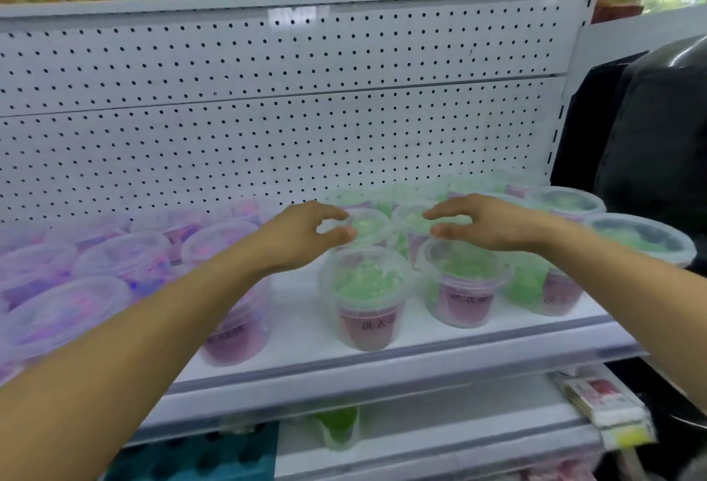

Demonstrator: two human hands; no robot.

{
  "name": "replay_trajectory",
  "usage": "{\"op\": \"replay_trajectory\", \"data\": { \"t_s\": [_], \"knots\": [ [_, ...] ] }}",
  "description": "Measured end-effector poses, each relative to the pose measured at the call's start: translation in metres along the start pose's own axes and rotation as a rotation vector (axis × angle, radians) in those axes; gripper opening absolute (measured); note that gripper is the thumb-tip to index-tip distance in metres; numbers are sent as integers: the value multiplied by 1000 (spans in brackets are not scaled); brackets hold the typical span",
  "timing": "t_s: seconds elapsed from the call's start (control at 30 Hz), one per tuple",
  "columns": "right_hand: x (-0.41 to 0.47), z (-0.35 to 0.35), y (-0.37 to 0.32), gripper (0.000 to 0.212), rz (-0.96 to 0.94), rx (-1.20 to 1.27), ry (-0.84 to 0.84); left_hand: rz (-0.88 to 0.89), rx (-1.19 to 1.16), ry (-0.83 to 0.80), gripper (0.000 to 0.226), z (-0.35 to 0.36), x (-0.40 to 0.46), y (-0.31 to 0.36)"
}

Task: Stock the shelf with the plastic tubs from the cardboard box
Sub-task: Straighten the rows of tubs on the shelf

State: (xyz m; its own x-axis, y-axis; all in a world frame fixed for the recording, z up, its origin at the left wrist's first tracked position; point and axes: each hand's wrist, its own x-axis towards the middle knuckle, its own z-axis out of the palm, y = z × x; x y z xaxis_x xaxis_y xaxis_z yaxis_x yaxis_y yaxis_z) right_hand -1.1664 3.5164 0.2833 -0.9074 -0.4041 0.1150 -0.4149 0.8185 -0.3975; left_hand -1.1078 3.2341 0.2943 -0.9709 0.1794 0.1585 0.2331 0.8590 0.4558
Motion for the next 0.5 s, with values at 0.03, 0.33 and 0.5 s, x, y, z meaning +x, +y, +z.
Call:
{"op": "replay_trajectory", "data": {
  "t_s": [0.03, 0.33, 0.5],
  "knots": [
    [-9, -3, 1, 45, -14, 3, -7, 22, -36, 0, 52, 1, -14, 5],
    [-56, 2, -4, 64, -73, -60, -121, -7, 103, -60, 84, 31, -46, 28],
    [-60, 8, -3, 62, -74, -64, -113, -21, 46, -47, 79, 34, -46, 29]
  ]
}}
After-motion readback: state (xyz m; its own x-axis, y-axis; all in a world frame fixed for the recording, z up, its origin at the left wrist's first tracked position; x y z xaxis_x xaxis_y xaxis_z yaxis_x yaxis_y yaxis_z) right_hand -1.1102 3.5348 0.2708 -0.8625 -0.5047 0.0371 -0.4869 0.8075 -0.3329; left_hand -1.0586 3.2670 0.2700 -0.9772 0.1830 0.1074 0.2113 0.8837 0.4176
